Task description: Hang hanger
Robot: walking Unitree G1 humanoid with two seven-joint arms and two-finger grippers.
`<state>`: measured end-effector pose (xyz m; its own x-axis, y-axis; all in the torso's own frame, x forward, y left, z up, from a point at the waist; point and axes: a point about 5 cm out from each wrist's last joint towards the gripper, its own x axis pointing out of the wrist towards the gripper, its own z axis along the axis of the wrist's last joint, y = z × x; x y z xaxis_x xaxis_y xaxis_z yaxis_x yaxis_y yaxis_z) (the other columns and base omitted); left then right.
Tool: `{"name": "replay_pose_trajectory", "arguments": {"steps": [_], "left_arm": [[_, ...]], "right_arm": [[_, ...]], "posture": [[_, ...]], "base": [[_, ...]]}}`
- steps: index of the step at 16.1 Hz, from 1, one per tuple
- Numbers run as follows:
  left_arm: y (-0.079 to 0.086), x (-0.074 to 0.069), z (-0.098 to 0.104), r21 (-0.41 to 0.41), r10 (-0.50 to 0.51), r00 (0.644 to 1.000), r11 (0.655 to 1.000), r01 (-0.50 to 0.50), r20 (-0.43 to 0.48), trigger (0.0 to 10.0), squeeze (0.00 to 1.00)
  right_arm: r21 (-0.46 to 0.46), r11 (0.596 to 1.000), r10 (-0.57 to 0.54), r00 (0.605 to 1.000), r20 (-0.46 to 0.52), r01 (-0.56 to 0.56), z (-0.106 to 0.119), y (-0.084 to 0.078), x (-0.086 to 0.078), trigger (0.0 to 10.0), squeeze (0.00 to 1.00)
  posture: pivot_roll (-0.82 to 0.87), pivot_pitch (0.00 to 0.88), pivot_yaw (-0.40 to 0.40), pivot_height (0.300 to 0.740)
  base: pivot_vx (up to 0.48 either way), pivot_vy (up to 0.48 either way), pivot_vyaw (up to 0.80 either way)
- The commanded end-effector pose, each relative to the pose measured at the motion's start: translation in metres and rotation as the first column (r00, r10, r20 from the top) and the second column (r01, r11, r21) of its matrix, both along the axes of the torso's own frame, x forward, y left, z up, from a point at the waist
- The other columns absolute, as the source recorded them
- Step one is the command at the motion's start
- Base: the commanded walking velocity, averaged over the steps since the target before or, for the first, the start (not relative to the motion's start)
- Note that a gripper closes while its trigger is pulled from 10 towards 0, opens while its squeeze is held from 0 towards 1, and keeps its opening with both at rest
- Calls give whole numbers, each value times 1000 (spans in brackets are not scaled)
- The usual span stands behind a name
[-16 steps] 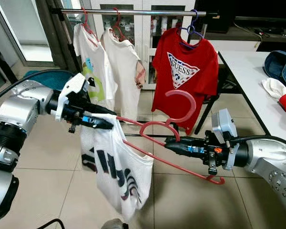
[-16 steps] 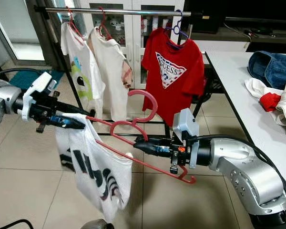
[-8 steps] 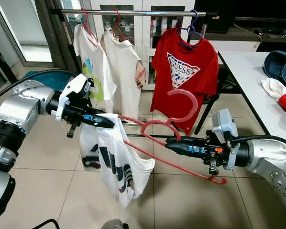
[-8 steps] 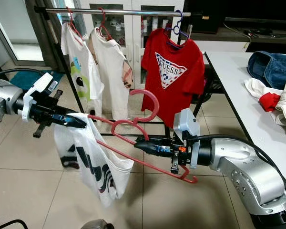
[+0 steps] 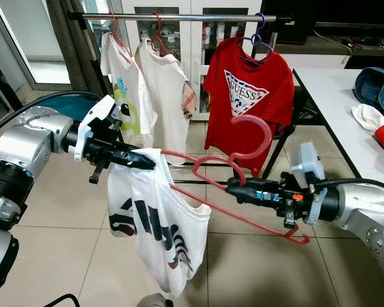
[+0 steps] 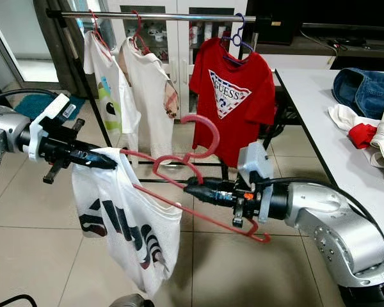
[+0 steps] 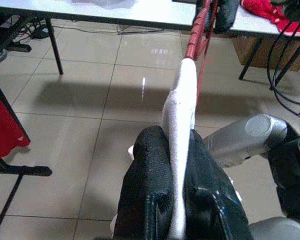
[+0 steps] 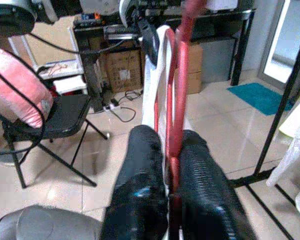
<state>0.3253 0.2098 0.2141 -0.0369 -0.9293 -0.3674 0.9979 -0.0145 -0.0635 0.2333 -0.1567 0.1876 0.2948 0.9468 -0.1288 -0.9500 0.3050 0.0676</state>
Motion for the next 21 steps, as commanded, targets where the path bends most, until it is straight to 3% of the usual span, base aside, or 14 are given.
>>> {"name": "replay_pose_trajectory", "arguments": {"steps": [1, 3, 6, 8, 10, 11, 12, 17, 21], "left_arm": [[-8, 1, 14, -79, -32, 999, 996, 35, 44, 0, 0], [-5, 1, 15, -98, -5, 1000, 995, 7, 21, 0, 0], [0, 6, 9, -109, 83, 995, 991, -78, 48, 0, 0], [0, 12, 3, -97, 177, 980, 981, -169, 89, 0, 0], [-2, 16, 1, -103, 230, 965, 970, -218, 125, 0, 0], [-2, 19, 1, -112, 269, 952, 960, -255, 143, 0, 0], [-4, 25, 7, -156, 318, 934, 943, -294, 163, 0, 0], [-14, 14, 35, -260, 197, 970, 953, -155, 142, 0, 0], [-17, 3, 48, -266, 98, 987, 962, -60, 130, 0, 0]], "right_arm": [[24, 999, 31, 1000, 5, -31, 4, 6, -1, 10000, 1000], [50, 998, -41, 999, 32, 40, 7, 1, 6, 10000, 1000], [199, 965, -188, 980, 63, 173, 23, -13, 18, 10000, 1000], [327, 927, -217, 974, 69, 183, 38, -18, 17, 10000, 1000], [355, 923, -185, 980, 68, 150, 42, -15, 11, 10000, 1000], [326, 938, -147, 987, 71, 117, 40, -10, 6, 10000, 1000], [251, 968, -44, 998, 52, 29, 28, 6, -8, 10000, 1000], [29, 997, -69, 993, 98, 66, -3, 38, 0, 10000, 1000], [37, 995, -102, 985, 137, 98, -11, 57, 12, 10000, 1000]], "posture": [[-69, 0, 76, 740], [-71, 0, 84, 740], [-73, 0, 94, 740], [-76, 0, 98, 740], [-77, 0, 100, 740], [-78, 0, 100, 740], [-78, 0, 100, 740], [-81, 0, 106, 740], [-74, 0, 102, 740]], "base": [[0, 0, 0], [0, 0, 0], [0, 0, 0], [0, 0, 0], [0, 0, 0], [0, 0, 0], [0, 0, 0], [0, 0, 0], [0, 0, 0]]}}
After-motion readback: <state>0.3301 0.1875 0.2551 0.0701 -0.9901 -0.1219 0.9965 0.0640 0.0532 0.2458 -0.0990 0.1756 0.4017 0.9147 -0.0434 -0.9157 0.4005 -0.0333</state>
